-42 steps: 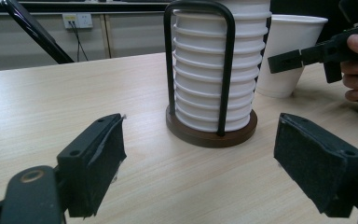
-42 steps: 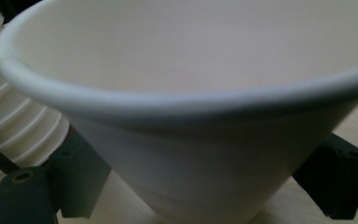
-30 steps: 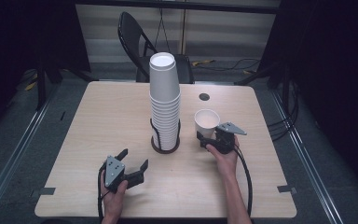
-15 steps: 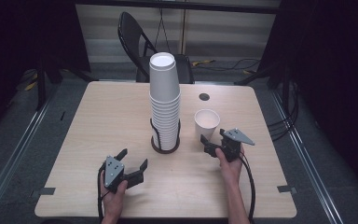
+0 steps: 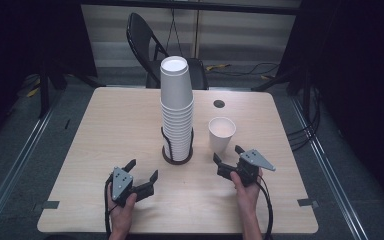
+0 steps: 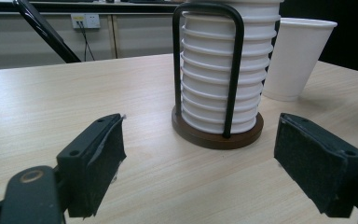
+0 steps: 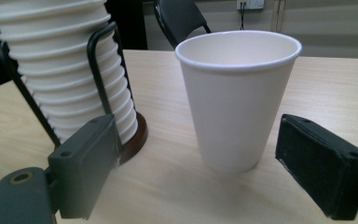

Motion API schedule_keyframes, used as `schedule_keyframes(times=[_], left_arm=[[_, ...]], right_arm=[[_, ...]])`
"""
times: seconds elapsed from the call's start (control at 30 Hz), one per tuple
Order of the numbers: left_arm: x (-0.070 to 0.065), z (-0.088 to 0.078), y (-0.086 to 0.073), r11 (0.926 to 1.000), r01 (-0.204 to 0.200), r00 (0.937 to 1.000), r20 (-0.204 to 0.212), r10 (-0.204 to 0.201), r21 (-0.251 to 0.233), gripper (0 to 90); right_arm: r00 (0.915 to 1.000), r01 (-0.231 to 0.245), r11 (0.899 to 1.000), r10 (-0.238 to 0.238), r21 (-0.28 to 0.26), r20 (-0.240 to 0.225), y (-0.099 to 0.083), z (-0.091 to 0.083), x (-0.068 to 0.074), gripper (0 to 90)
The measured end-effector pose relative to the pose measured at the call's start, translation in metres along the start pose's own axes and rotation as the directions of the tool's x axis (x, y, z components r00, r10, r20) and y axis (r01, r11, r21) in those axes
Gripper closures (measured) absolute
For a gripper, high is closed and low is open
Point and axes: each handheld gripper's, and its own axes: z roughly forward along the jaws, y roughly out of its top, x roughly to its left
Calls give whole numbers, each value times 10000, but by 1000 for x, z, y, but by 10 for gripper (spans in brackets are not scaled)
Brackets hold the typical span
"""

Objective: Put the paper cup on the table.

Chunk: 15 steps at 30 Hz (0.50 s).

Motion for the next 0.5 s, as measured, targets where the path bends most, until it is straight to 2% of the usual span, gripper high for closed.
schedule_keyframes(times=[0.07, 0.23, 0.5], left_arm=[[0, 0, 0, 10000, 0, 10000, 1, 0, 4, 159], [1, 0, 0, 10000, 2, 10000, -16, -2, 20, 159], [0, 0, 0, 10000, 74, 10000, -49, -74, -17, 159]], right_arm=[[9998, 200, 9998, -200, 6, 46, -2, -4, 4, 132], [9999, 4, 9999, -6, -137, -135, -11, -12, 12, 132], [9999, 86, 9996, -89, -280, -129, -23, -22, 23, 133]])
